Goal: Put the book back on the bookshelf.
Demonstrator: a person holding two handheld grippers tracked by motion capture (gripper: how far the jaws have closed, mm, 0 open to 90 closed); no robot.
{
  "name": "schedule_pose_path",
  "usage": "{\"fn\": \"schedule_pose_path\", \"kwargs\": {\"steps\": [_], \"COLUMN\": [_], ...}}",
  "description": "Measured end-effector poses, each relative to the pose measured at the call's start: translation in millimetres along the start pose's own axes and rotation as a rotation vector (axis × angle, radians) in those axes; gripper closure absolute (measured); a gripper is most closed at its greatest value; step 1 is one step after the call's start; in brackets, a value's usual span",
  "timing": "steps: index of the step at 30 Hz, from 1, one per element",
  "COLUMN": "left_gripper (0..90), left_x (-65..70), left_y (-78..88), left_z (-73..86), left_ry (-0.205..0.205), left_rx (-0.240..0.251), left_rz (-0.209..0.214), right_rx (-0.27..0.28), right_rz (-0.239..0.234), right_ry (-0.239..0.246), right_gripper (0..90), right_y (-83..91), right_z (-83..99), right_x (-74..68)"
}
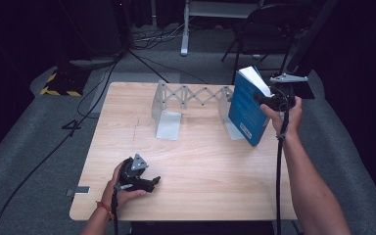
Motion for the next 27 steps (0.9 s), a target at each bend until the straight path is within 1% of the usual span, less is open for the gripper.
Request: {"fn": "schedule_pose_path", "kwargs": {"steps": [7, 14, 21, 27], "left_gripper": [14.7, 14.8, 14.8, 14.8], "left_x": [0.0, 0.0, 0.0, 0.0], "left_y": [0.0, 0.1, 0.0, 0.0], "left_z": [0.0, 0.1, 0.0, 0.0], "left_ry": [-0.001, -0.002, -0.001, -0.001], "left_rx": [0.0, -0.001, 0.0, 0.0], "left_rz": [0.0, 0.0, 0.0, 0.0], "right_rx": [0.01, 0.009, 0.005, 0.008], "right_rz": [-0.007, -0.009, -0.013, -0.008], "right_ry": [-0.008, -0.021, -0.006, -0.009], "right_gripper": [60.6, 60.1, 59.5, 58.7], "right_y": [0.2, 1.5, 2.0, 2.3], "right_z": [3.4, 7.0, 7.5, 7.9], "right_x": [1.3, 6.4, 2.1, 4.4]}}
Point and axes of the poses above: each handheld gripper's, and its own axes: y roughly backward along the jaws, z roughly out of its underside, x roughly to its right, the point moved 9 cm from there along -y, roughly forward along the jaws, and after that the axes turned 2 degrees about -y, right-handed, at the moved point
